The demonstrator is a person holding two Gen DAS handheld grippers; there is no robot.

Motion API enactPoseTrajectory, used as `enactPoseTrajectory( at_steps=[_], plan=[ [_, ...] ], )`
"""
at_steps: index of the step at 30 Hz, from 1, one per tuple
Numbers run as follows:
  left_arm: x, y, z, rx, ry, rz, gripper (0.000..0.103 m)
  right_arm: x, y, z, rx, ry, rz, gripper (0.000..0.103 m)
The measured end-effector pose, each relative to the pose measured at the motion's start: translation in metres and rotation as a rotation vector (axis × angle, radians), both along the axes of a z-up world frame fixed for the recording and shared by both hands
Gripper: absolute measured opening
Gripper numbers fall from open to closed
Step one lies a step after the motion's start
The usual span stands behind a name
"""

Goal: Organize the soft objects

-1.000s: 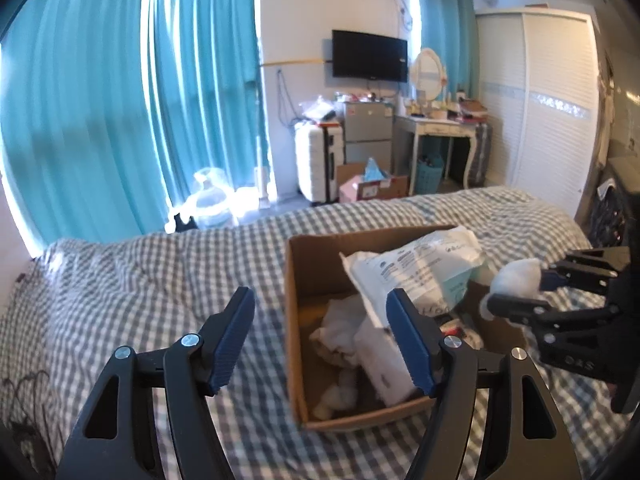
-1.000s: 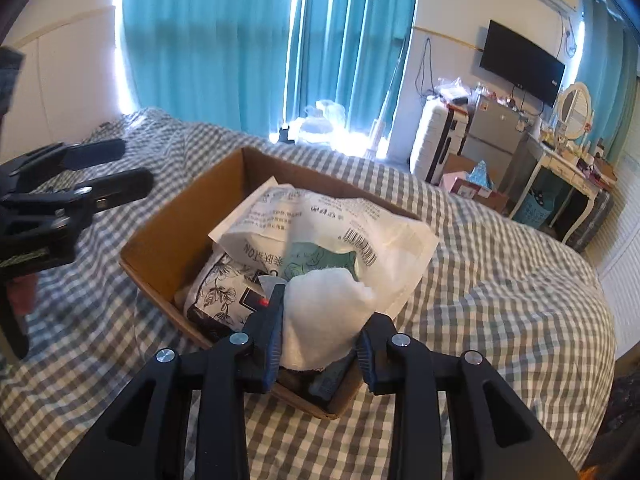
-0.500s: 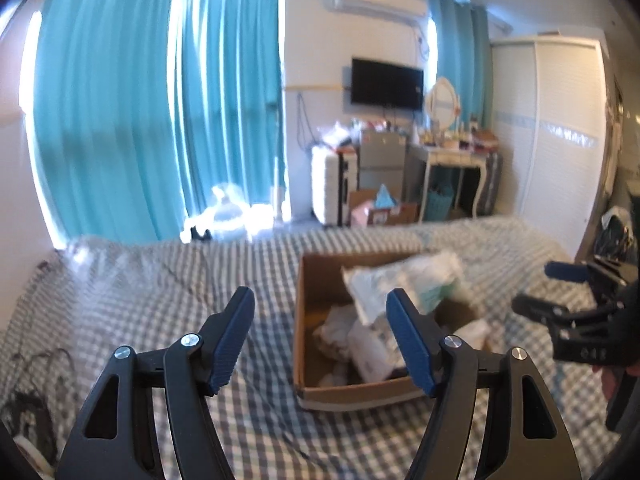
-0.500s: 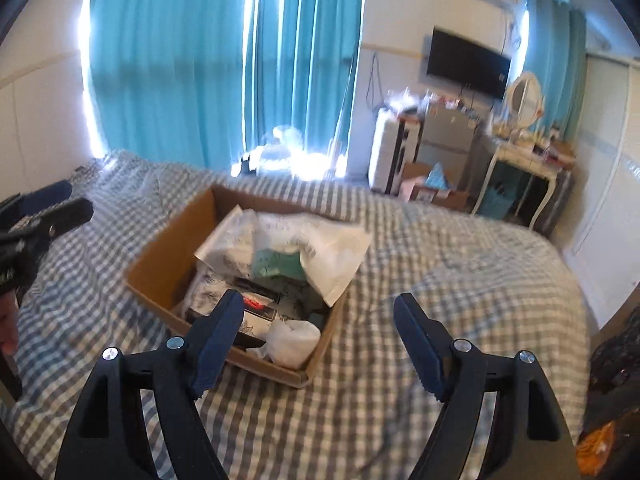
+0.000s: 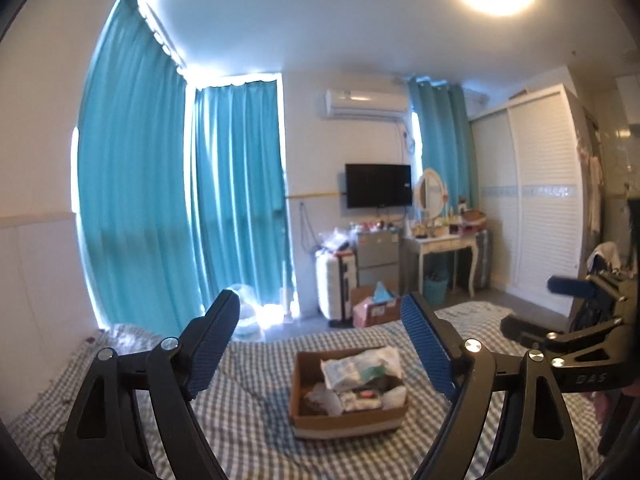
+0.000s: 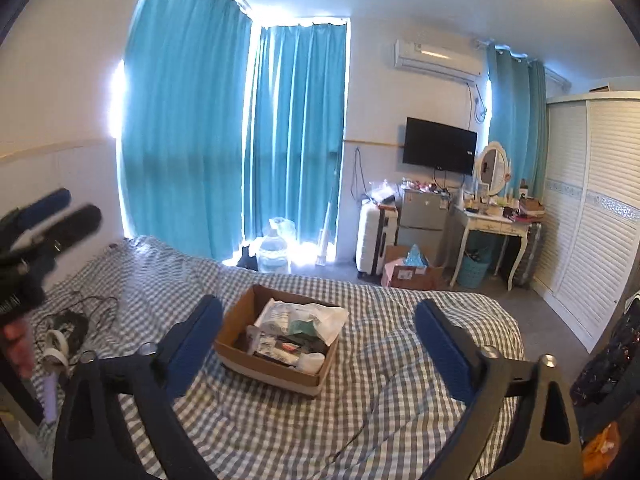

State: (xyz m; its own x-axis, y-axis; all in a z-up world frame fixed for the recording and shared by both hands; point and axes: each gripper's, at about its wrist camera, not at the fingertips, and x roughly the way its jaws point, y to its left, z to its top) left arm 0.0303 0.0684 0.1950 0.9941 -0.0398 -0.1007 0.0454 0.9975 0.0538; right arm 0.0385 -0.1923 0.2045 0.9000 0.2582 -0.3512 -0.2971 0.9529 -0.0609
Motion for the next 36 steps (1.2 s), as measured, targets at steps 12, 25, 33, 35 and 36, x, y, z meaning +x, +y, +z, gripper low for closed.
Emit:
enactPoseTrajectory(
  at_steps=[12,25,33,35,36],
  plan=[
    [-0.006,0.013,-0.076,-0.046,0.047,0.09,0.085,-0.026,0.006,-0.063,0.019,0.004,-0.025,0.103],
    [0.027,0.018,-0.138,-0.044,0.191,0.08,0.085,0.014,0.008,-0.138,0.045,0.119,-0.11,0.103],
    [0.026,0.017,-0.14,-0.046,0.198,0.068,0.085,0.01,0.009,-0.135,0.039,0.101,-0.124,0.103],
    [0.027,0.015,-0.14,-0.046,0.199,0.065,0.085,0.01,0.009,-0.134,0.038,0.099,-0.126,0.103],
    [0.026,0.015,-0.14,-0.043,0.199,0.063,0.085,0.009,0.009,-0.134,0.044,0.098,-0.126,0.103]
  ],
)
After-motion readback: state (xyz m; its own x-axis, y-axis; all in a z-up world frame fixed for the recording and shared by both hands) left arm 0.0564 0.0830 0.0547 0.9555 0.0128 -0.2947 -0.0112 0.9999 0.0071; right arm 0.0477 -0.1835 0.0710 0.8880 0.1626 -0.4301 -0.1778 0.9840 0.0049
